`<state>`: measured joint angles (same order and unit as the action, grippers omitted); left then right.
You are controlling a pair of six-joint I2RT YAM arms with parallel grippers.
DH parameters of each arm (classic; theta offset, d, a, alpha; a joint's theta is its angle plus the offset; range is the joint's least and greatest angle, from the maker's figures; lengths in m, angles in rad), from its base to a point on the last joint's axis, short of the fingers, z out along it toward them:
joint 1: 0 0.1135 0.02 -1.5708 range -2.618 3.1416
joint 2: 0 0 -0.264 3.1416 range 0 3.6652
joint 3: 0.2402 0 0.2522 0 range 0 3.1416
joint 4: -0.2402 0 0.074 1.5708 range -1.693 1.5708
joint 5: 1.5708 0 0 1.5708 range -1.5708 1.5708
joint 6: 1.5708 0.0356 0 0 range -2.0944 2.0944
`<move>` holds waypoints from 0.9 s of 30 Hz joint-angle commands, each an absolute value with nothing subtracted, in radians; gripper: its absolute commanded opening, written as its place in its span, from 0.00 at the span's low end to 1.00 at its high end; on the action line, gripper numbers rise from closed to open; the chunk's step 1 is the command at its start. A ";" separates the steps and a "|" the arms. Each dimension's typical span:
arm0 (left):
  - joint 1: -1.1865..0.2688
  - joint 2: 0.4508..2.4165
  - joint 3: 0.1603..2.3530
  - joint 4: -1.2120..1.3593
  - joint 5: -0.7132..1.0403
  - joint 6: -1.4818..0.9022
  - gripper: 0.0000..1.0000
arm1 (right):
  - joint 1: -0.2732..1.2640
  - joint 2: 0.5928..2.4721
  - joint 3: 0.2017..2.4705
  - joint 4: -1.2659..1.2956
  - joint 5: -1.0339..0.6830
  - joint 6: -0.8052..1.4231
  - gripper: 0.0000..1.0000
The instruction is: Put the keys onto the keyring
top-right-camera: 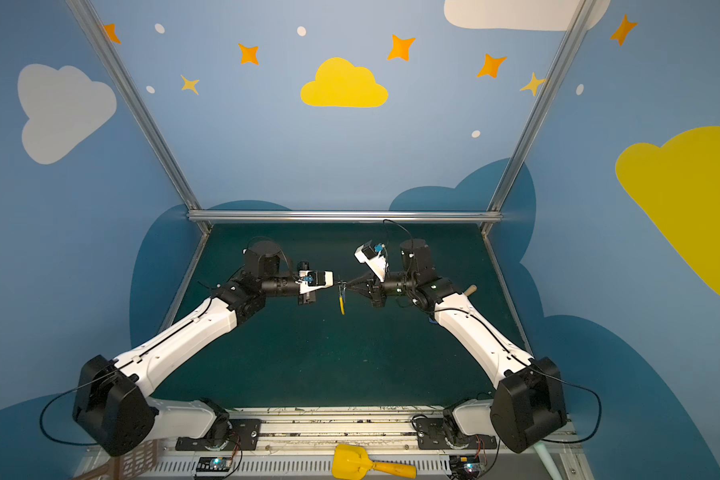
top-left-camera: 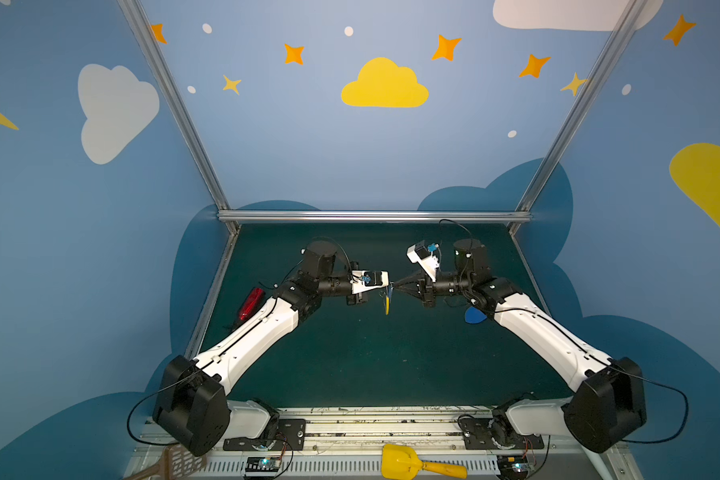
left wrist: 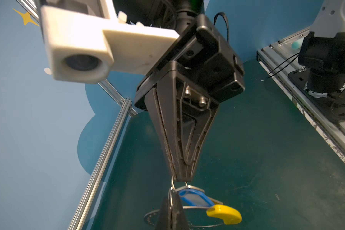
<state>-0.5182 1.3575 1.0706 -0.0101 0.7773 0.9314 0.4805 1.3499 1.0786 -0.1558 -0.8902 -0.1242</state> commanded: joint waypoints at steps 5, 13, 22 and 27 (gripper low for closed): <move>-0.528 1.346 1.074 -0.011 0.787 0.947 0.04 | 0.474 1.334 1.078 -0.116 -0.879 -0.088 0.00; -0.531 1.345 1.080 -0.009 0.797 0.948 0.04 | 0.468 1.338 1.082 -0.119 -0.848 -0.062 0.00; -0.533 1.339 1.077 0.007 0.813 0.944 0.04 | 0.463 1.370 1.085 -0.108 -0.843 0.041 0.00; -0.532 1.337 1.072 0.031 0.813 0.935 0.04 | 0.455 1.403 1.104 -0.126 -0.892 0.069 0.00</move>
